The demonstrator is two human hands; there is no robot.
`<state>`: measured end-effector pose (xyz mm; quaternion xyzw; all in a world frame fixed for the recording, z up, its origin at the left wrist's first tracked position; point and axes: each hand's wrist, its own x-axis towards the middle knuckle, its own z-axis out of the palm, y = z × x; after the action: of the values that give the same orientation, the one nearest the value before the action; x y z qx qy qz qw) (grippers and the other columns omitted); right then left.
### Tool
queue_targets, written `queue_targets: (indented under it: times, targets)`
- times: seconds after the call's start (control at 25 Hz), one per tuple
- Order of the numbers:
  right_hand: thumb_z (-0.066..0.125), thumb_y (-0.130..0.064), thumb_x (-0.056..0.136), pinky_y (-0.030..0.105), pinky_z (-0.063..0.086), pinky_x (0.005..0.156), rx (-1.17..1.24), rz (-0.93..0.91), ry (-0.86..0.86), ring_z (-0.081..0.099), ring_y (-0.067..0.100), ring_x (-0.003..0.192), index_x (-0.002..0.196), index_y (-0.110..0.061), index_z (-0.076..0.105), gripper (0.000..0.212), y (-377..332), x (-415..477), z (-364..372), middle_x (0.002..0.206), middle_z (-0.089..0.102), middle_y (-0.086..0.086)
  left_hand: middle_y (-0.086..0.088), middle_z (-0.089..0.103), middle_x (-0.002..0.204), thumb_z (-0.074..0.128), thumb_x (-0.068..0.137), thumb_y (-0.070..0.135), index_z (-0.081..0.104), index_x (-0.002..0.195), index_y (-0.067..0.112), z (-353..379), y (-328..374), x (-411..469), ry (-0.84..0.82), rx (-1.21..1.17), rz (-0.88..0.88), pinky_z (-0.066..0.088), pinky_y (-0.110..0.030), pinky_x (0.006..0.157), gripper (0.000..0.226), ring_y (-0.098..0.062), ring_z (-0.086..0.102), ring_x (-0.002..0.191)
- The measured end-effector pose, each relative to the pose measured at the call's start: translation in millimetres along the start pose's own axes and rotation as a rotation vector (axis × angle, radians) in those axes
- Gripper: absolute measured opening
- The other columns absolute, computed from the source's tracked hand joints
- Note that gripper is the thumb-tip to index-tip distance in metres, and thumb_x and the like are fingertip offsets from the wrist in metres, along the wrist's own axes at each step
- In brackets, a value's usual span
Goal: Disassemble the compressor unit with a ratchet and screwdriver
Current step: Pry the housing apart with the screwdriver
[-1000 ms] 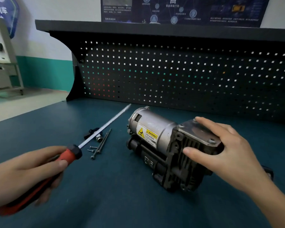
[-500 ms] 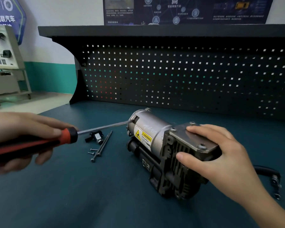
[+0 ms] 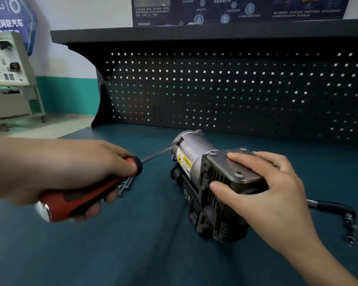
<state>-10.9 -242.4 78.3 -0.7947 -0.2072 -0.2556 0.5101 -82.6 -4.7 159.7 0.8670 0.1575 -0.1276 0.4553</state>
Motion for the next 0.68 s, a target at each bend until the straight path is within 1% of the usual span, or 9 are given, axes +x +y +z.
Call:
queue_targets:
  times: [0.04, 0.08, 0.16, 0.2, 0.28, 0.36, 0.48, 0.6, 0.68]
  targets:
    - [0.074, -0.043, 0.044, -0.012, 0.023, 0.077, 0.000, -0.007, 0.003, 0.035, -0.032, 0.092, 0.085, -0.056, 0.057, 0.045, 0, -1, 0, 0.108, 0.040, -0.026, -0.011, 0.050, 0.044, 0.047, 0.095, 0.022, 0.055, 0.109, 0.014, 0, 6, 0, 0.019, -0.036, 0.004, 0.041, -0.026, 0.034, 0.018, -0.024, 0.043, 0.026]
    - [0.073, -0.043, 0.045, -0.012, 0.022, 0.076, -0.002, -0.019, 0.011, 0.034, -0.033, 0.092, 0.087, -0.054, 0.059, 0.046, 1, -1, 1, 0.107, 0.040, -0.027, -0.012, 0.049, 0.044, 0.047, 0.095, 0.023, 0.054, 0.111, 0.010, 0, 2, 6, -0.009, -0.042, -0.005, 0.041, -0.026, 0.034, 0.022, -0.024, 0.042, 0.026]
    - [0.073, -0.044, 0.045, -0.013, 0.021, 0.076, -0.014, -0.044, 0.041, 0.034, -0.034, 0.090, 0.092, -0.046, 0.064, 0.047, 3, -1, 6, 0.104, 0.038, -0.027, -0.012, 0.050, 0.045, 0.048, 0.095, 0.025, 0.052, 0.110, 0.002, 10, 2, 10, 0.084, -0.031, -0.017, 0.040, -0.025, 0.034, 0.028, -0.024, 0.043, 0.027]
    - [0.072, -0.044, 0.046, -0.013, 0.021, 0.075, -0.019, -0.050, 0.060, 0.033, -0.035, 0.089, 0.094, -0.042, 0.067, 0.048, 4, -2, 8, 0.103, 0.038, -0.025, -0.011, 0.050, 0.046, 0.047, 0.096, 0.024, 0.051, 0.107, 0.000, 16, 3, 14, 0.138, 0.003, -0.019, 0.040, -0.025, 0.034, 0.026, -0.024, 0.043, 0.028]
    - [0.072, -0.043, 0.047, -0.013, 0.021, 0.074, -0.029, -0.050, 0.095, 0.032, -0.036, 0.086, 0.097, -0.035, 0.071, 0.050, 6, -3, 13, 0.102, 0.040, -0.017, -0.009, 0.050, 0.052, 0.045, 0.098, 0.025, 0.049, 0.099, 0.003, 39, -11, 21, 0.189, 0.049, 0.071, 0.039, -0.024, 0.035, 0.022, -0.022, 0.044, 0.029]
    - [0.073, -0.041, 0.049, -0.014, 0.021, 0.073, -0.033, -0.051, 0.115, 0.032, -0.036, 0.085, 0.098, -0.032, 0.072, 0.050, 5, -3, 17, 0.105, 0.040, -0.012, -0.008, 0.050, 0.060, 0.043, 0.098, 0.028, 0.047, 0.094, 0.009, 63, -27, 24, 0.225, 0.015, 0.136, 0.038, -0.022, 0.037, 0.020, -0.019, 0.045, 0.032]
    - [0.071, -0.043, 0.051, -0.014, 0.020, 0.072, -0.043, -0.065, 0.132, 0.032, -0.036, 0.086, 0.099, -0.030, 0.072, 0.050, 5, -4, 20, 0.108, 0.040, -0.009, -0.006, 0.052, 0.062, 0.042, 0.098, 0.030, 0.048, 0.090, 0.014, 85, -32, 23, 0.164, -0.090, 0.139, 0.038, -0.021, 0.038, 0.019, -0.018, 0.047, 0.034]
    - [0.070, -0.044, 0.051, -0.014, 0.021, 0.073, -0.049, -0.060, 0.128, 0.031, -0.036, 0.086, 0.100, -0.032, 0.071, 0.050, 5, -5, 20, 0.108, 0.039, -0.010, -0.004, 0.051, 0.050, 0.045, 0.098, 0.027, 0.051, 0.102, 0.008, 51, -17, 26, 0.138, -0.038, 0.098, 0.037, -0.019, 0.035, 0.020, -0.019, 0.044, 0.030]
    - [0.070, -0.042, 0.050, -0.014, 0.021, 0.072, -0.043, -0.067, 0.106, 0.032, -0.036, 0.086, 0.099, -0.032, 0.071, 0.050, 6, -4, 18, 0.109, 0.040, -0.010, -0.005, 0.049, 0.047, 0.047, 0.095, 0.028, 0.052, 0.107, 0.007, 2, 9, 21, 0.150, 0.114, 0.000, 0.036, -0.019, 0.035, 0.024, -0.020, 0.041, 0.029]
